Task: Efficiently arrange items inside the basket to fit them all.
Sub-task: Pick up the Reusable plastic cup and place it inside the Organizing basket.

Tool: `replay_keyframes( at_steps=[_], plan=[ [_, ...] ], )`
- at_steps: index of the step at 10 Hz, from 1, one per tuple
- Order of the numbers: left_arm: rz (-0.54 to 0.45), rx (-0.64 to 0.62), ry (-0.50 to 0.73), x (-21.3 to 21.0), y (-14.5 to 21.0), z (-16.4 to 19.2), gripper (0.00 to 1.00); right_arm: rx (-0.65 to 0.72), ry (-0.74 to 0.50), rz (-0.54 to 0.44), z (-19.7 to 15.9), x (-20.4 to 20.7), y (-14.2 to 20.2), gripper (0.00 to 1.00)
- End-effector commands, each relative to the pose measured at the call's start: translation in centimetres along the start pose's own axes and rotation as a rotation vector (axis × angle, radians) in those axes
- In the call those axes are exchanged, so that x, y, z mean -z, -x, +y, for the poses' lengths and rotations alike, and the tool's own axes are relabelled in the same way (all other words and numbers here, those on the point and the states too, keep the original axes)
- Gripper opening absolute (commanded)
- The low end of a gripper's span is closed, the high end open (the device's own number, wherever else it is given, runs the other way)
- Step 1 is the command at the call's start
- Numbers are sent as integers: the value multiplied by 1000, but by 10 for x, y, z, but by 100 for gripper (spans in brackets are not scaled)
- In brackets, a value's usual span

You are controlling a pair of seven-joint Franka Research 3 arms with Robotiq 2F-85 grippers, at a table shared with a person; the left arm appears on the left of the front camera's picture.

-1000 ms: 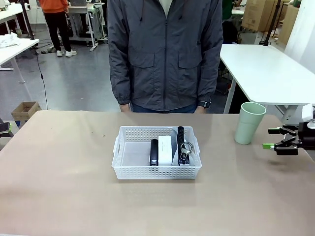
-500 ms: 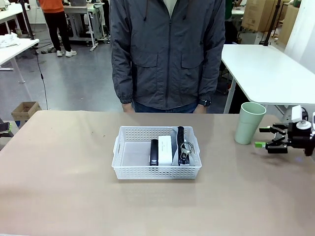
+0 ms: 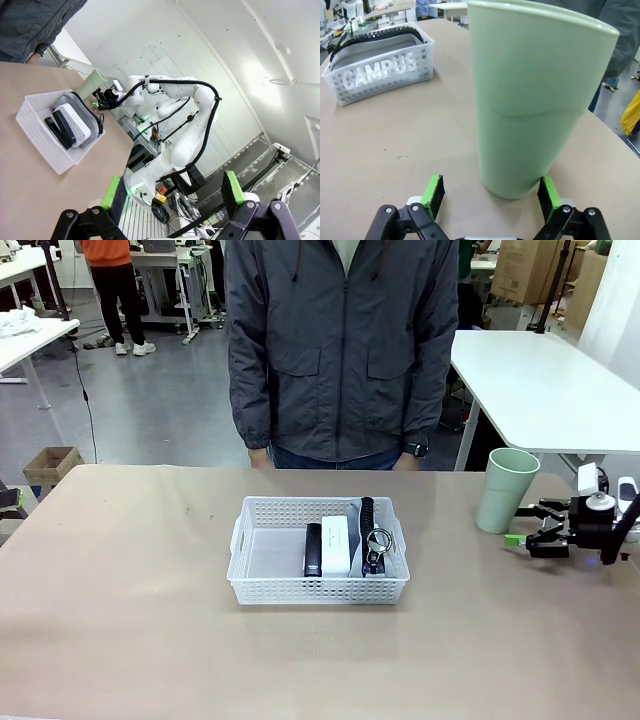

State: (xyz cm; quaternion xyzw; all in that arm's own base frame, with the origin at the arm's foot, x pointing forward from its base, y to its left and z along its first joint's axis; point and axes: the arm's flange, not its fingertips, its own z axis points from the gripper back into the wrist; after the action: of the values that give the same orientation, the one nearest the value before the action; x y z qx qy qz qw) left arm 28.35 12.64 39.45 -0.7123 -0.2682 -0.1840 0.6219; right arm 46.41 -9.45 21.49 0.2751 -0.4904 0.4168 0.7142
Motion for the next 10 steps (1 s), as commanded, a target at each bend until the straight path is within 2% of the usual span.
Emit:
replay_keyframes(
  at_steps=[1,4,7,10],
  plan=[
    [-22,-11,-1,13,7,-8,100,-21,19,-41,2,19,15,100],
    [-22,-11,-1,13,7,-8,100,36,47,-76,-1,30,17,100],
    [-22,-11,-1,13,7,-8,100,58,118,-161,-8,35,12,100],
    [-22,-11,-1,13,7,-8,100,65,108,-209,-11,53,1,100]
  ],
)
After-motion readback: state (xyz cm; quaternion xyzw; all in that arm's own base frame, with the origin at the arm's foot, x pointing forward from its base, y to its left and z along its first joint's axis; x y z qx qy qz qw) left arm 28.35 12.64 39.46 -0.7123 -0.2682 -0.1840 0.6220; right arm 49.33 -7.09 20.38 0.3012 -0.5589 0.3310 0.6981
